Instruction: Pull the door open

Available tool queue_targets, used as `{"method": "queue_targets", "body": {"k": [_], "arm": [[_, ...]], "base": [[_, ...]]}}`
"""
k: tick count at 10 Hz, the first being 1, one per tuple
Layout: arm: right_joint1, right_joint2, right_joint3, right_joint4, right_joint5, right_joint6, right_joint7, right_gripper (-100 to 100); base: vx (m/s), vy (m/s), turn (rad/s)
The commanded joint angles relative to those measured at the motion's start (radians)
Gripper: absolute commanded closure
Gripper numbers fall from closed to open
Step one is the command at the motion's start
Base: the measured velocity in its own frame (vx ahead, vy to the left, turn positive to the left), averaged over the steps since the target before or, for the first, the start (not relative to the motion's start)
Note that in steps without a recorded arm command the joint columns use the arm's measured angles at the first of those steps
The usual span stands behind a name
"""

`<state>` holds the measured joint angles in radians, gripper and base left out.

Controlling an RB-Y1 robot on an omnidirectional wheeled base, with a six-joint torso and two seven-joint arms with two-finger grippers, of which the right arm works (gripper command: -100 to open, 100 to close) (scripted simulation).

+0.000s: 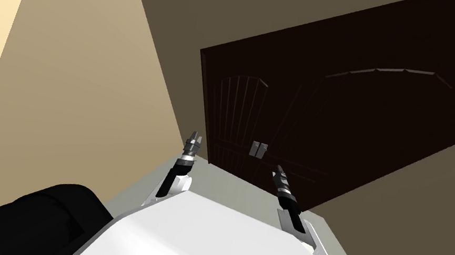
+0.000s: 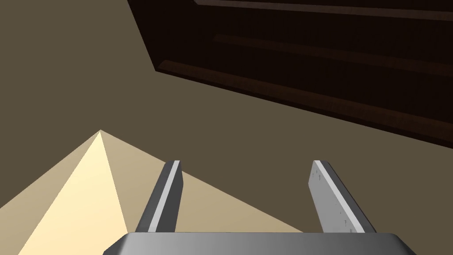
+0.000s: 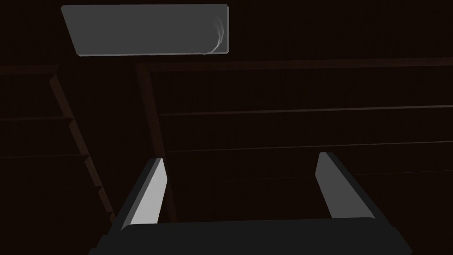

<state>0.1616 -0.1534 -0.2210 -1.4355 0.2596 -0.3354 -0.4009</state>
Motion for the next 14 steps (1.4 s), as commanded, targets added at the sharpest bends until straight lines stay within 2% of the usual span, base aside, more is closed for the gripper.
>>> {"method": "queue_targets", "body": {"k": [1, 5, 6, 7, 10, 11, 14], "arm": [[-0.014, -0.006, -0.008, 0.036, 0.008, 0.001, -0.023, -100], [-0.040, -0.012, -0.019, 0.092, 0.021, 0.004, -0.055, -100], [-0.035, -0.013, -0.017, 0.084, 0.019, 0.003, -0.051, -100], [-0.019, -0.027, -0.045, 0.097, 0.015, 0.012, -0.050, -100], [-0.005, -0.044, -0.077, 0.113, 0.009, 0.022, -0.046, -100], [0.001, -0.055, -0.099, 0.125, 0.005, 0.029, -0.042, -100], [-0.009, -0.058, -0.109, 0.138, 0.002, 0.036, -0.036, -100]], "base": [[0.197, 0.045, 0.057], [0.202, 0.019, 0.044], [0.076, 0.003, 0.008], [-0.011, -0.047, -0.182], [-0.024, -0.066, -0.093], [0.049, -0.082, -0.114], [0.149, -0.083, -0.016]]}}
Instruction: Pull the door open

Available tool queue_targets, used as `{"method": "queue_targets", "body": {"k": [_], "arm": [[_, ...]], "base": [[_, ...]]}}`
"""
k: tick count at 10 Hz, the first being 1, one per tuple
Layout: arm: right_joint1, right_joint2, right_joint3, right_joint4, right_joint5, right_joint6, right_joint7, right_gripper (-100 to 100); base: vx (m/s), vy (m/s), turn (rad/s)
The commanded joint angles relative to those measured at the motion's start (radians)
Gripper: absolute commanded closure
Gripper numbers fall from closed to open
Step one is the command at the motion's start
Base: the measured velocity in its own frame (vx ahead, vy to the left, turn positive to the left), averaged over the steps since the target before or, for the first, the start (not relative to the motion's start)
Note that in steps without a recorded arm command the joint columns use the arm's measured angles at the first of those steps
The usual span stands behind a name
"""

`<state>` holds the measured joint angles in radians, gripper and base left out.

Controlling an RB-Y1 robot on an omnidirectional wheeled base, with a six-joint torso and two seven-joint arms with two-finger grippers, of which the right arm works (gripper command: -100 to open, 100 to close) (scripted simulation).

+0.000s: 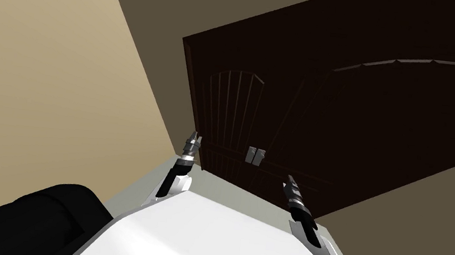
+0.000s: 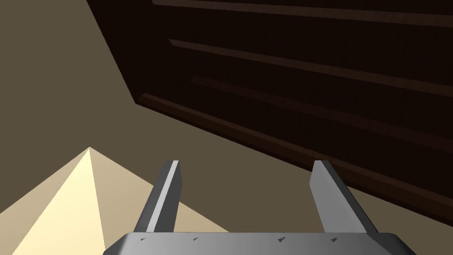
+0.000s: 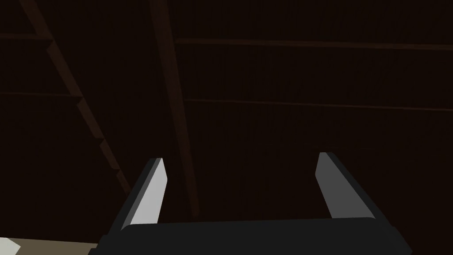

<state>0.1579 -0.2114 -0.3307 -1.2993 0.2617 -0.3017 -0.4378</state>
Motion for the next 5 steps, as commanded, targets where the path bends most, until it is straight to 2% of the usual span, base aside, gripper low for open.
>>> {"method": "queue_targets", "body": {"k": [1, 3, 4, 5], "arm": [[-0.013, 0.004, 0.006, 0.003, 0.000, 0.001, 0.002, -100], [-0.033, 0.016, 0.026, 0.000, 0.002, -0.002, 0.004, -100], [-0.044, 0.023, 0.038, -0.002, 0.003, -0.004, 0.004, -100], [-0.061, 0.035, 0.059, -0.007, 0.006, -0.009, 0.005, -100]], "base": [[0.161, -0.045, 0.071], [0.193, -0.028, 0.090], [0.221, -0.002, 0.164], [0.201, 0.086, 0.200]]}}
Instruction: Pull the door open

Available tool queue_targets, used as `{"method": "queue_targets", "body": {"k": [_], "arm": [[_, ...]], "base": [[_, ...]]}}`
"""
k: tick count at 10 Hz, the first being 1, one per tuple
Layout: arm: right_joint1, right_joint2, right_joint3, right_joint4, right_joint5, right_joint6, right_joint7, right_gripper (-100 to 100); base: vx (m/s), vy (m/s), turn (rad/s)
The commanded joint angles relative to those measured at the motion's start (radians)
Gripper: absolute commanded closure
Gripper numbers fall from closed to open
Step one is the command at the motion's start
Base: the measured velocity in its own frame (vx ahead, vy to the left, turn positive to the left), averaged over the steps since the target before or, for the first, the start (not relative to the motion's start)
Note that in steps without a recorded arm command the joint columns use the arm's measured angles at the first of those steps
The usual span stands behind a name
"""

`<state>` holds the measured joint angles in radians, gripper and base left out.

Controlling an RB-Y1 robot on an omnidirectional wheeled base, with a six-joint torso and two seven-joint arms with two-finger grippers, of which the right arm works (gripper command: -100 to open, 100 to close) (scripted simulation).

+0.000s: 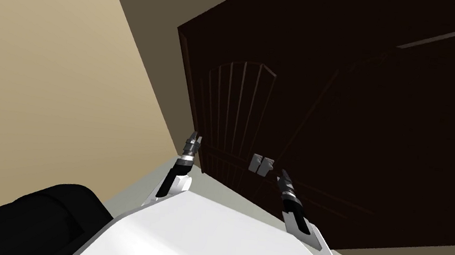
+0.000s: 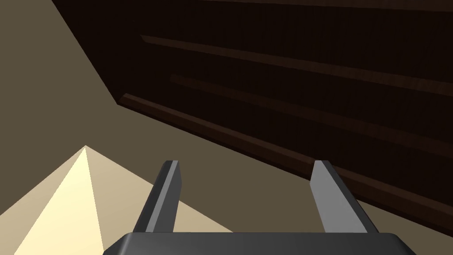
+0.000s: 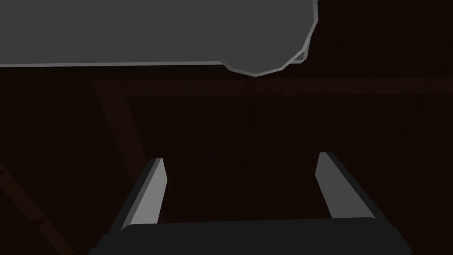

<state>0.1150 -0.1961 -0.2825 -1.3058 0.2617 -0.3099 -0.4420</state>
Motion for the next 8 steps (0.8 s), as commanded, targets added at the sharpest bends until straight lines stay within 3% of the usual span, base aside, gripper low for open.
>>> {"method": "queue_targets", "body": {"k": [1, 2, 3, 8], "arm": [[-0.030, 0.028, 0.025, -0.004, 0.007, -0.004, 0.009, -100], [-0.024, 0.004, 0.016, 0.003, 0.002, -0.001, -0.003, -100], [-0.024, 0.004, 0.016, 0.003, 0.002, -0.001, -0.003, 100], [-0.024, 0.004, 0.016, 0.003, 0.002, -0.001, -0.003, 100]], "base": [[0.200, 0.162, 0.165], [0.093, 0.075, 0.026], [-0.010, -0.011, -0.027], [-0.018, -0.010, 0.010]]}}
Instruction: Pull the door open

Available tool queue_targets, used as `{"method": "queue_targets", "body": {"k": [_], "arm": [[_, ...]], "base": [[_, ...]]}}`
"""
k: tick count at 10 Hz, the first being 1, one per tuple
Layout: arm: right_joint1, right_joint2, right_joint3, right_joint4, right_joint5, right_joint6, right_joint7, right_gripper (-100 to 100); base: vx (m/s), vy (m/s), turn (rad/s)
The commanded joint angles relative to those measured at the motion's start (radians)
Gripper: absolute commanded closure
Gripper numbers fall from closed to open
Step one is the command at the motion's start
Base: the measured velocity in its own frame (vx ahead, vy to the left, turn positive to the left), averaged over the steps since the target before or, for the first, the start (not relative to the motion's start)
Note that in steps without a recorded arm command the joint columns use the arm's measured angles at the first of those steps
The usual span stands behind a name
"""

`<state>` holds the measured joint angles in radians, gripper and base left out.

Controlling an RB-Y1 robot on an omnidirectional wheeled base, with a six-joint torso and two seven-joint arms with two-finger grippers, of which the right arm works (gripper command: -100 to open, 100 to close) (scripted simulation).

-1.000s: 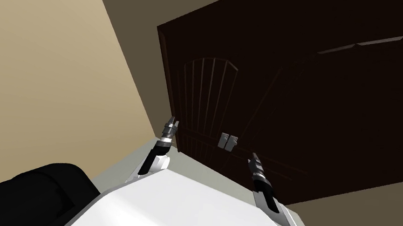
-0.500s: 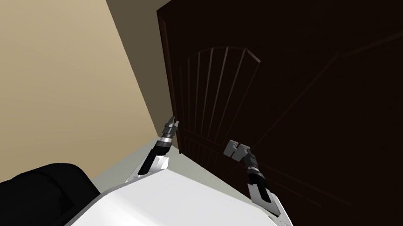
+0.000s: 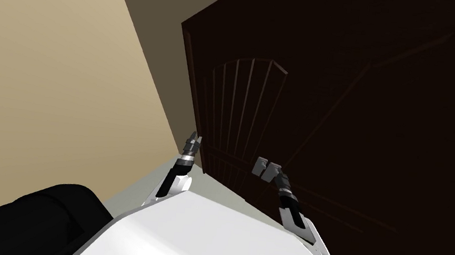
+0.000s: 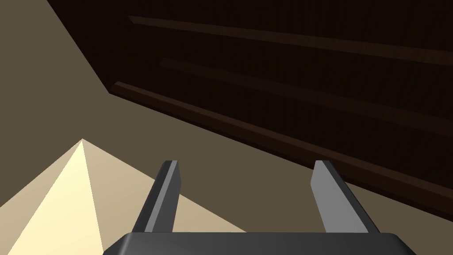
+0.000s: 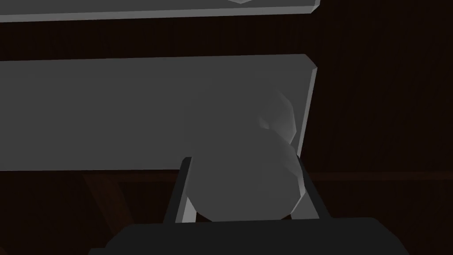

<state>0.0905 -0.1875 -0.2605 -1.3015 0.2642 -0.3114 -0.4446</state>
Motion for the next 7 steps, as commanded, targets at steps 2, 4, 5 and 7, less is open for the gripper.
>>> {"method": "queue_targets", "body": {"k": [2, 4, 5, 7], "arm": [[0.026, -0.022, -0.027, 0.007, -0.004, 0.004, -0.005, 100], [0.034, -0.024, -0.022, -0.004, -0.003, 0.001, -0.013, -100], [0.038, -0.021, -0.016, -0.009, -0.001, -0.005, -0.016, -100], [0.044, -0.013, 0.000, -0.022, 0.003, -0.017, -0.022, -100]], "base": [[-0.164, -0.081, -0.131], [-0.227, -0.051, -0.022], [-0.217, 0.101, 0.015], [-0.191, 0.130, 0.032]]}}
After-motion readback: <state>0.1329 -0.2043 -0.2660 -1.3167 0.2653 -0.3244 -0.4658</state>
